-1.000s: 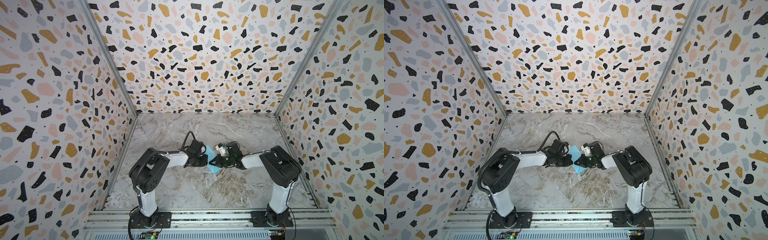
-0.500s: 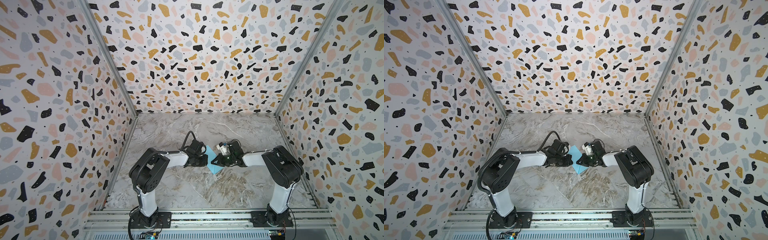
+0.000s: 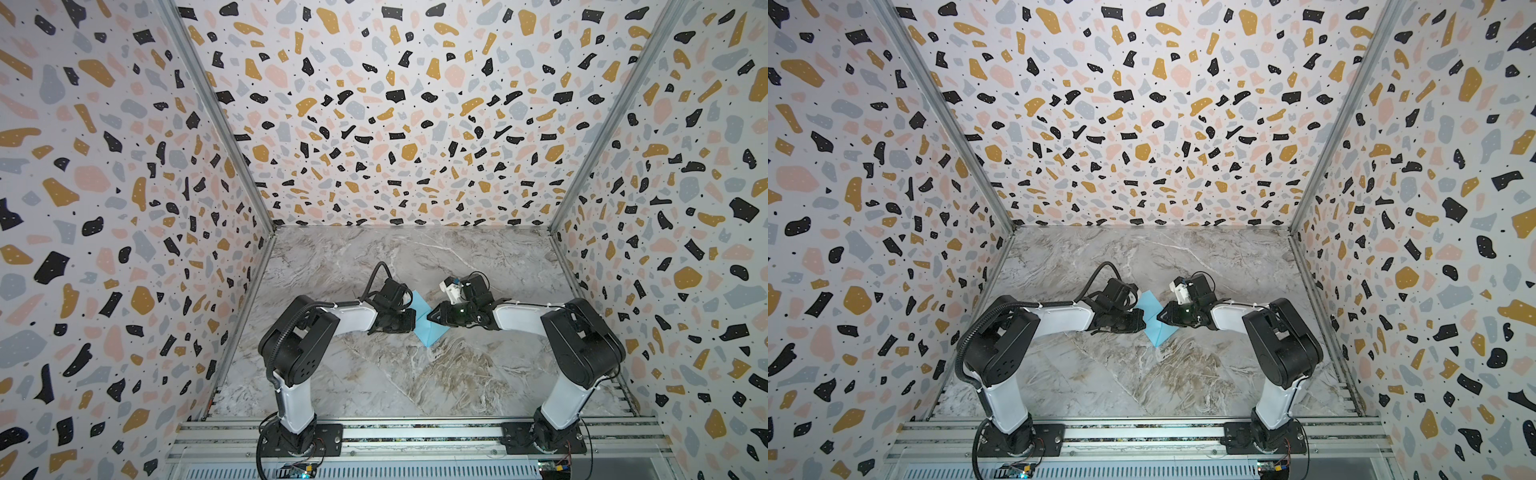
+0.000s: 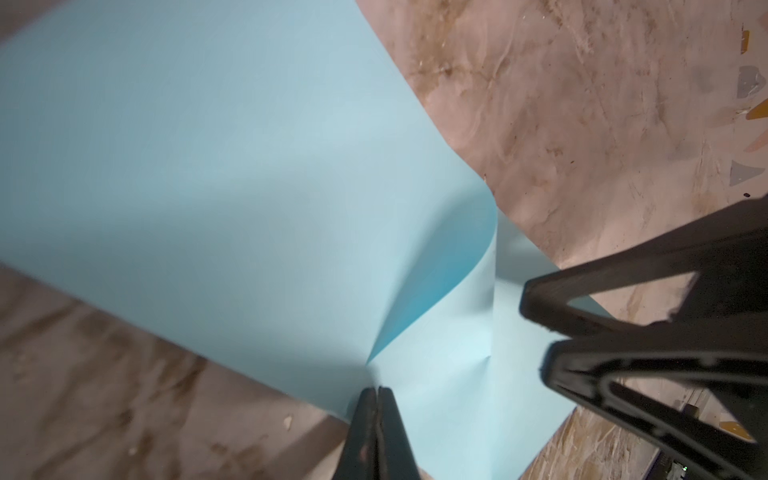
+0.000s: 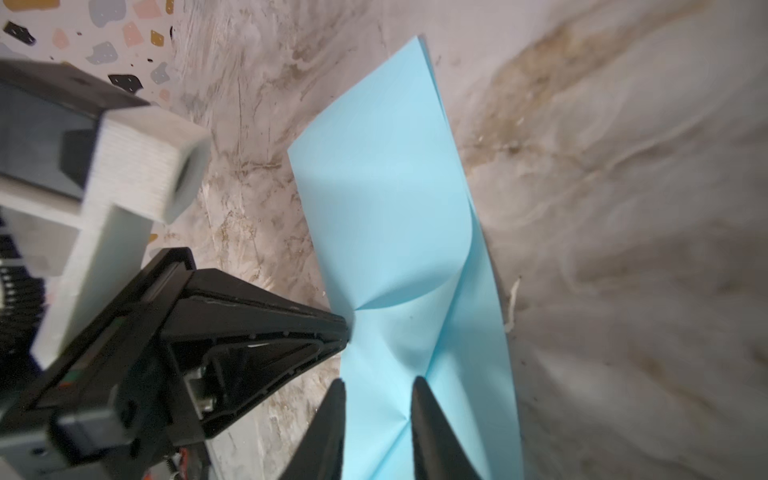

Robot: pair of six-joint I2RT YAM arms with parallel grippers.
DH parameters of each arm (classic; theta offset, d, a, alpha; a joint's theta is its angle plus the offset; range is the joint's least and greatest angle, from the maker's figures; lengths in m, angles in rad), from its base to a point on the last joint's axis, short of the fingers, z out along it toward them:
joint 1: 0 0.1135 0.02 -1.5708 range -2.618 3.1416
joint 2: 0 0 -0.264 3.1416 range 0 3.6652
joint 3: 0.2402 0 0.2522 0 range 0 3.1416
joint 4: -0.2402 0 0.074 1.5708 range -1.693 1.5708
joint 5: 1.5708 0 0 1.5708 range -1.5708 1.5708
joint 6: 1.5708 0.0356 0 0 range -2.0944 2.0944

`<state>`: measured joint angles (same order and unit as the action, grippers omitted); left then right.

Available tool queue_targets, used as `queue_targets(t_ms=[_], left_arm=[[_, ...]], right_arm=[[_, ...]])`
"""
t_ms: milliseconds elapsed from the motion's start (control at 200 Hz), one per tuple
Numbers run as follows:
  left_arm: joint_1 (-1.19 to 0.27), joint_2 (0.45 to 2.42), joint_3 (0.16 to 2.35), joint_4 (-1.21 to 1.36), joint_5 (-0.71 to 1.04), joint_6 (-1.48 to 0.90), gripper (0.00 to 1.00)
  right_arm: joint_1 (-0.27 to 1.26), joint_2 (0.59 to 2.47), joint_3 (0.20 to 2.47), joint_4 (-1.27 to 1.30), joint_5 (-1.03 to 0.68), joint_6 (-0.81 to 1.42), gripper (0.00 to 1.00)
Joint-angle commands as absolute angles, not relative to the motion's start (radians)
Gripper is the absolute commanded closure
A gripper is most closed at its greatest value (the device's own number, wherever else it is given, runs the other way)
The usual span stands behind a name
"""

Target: Fold a paper plane with a square sheet of paper (pick it up from the middle)

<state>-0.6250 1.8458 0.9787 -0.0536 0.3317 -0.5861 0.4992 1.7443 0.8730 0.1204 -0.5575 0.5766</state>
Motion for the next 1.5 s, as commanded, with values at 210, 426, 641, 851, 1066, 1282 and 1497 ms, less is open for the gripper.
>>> queue_targets(t_ms=[210, 426, 641, 851, 1066, 1282, 1497], left_arm=[[-0.625, 1.876, 0.992, -0.121, 0.292, -0.563, 1.0], [-0.626, 1.875, 0.992, -0.123, 0.291, -0.563, 1.0], [-0.626, 1.873, 0.995, -0.124, 0.288, -0.566, 1.0], [-0.626, 1.871, 0.996, -0.125, 0.285, -0.568, 1.0], [-0.626, 1.873, 0.996, -0.126, 0.284, -0.571, 1.0], [-0.626, 1.872, 0.993, -0.123, 0.282, -0.573, 1.0], [-0.626, 1.869, 0.993, -0.127, 0.282, -0.571, 1.0]], right_arm=[[0.553, 1.755, 0.961, -0.075, -0.408, 0.473, 0.63], [0.555, 1.761, 0.987, -0.054, -0.475, 0.461, 0.81], [0.559, 1.781, 0.952, 0.012, -0.623, 0.49, 0.85], [0.577, 1.77, 0.878, 0.051, -0.663, 0.512, 0.88], [0.594, 1.774, 0.829, 0.063, -0.679, 0.515, 0.89], [0.595, 1.758, 0.783, 0.074, -0.687, 0.517, 0.89], [0.582, 1.719, 0.794, 0.095, -0.691, 0.535, 0.89]])
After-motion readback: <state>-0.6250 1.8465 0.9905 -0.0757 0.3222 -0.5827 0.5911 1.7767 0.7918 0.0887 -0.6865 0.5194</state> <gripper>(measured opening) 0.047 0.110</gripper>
